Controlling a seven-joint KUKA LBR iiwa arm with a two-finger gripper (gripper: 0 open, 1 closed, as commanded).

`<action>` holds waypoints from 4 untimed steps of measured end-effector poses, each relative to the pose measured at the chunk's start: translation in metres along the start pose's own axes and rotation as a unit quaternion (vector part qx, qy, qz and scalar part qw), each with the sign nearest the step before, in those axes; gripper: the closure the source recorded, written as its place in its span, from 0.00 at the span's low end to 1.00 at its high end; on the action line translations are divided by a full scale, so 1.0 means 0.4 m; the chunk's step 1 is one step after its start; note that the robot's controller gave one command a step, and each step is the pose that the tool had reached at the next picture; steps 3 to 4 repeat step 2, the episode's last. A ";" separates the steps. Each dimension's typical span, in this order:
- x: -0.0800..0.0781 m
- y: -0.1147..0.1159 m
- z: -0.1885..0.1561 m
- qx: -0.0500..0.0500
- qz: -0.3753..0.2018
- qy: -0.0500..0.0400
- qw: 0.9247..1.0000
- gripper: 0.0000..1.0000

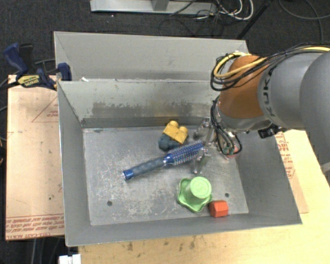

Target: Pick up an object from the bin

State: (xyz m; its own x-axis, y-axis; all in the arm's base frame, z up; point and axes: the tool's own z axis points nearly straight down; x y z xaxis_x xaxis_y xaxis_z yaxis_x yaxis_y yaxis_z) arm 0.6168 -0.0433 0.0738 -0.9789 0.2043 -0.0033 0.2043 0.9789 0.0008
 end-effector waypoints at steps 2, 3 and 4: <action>0.039 -0.018 -0.368 0.000 -0.062 -0.003 0.998 1.00; 0.039 -0.018 -0.368 0.000 -0.062 -0.003 0.998 1.00; 0.039 -0.018 -0.368 0.000 -0.062 -0.003 0.998 1.00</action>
Offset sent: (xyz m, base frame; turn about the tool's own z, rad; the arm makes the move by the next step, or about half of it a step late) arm 0.0000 0.0000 0.0000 0.0000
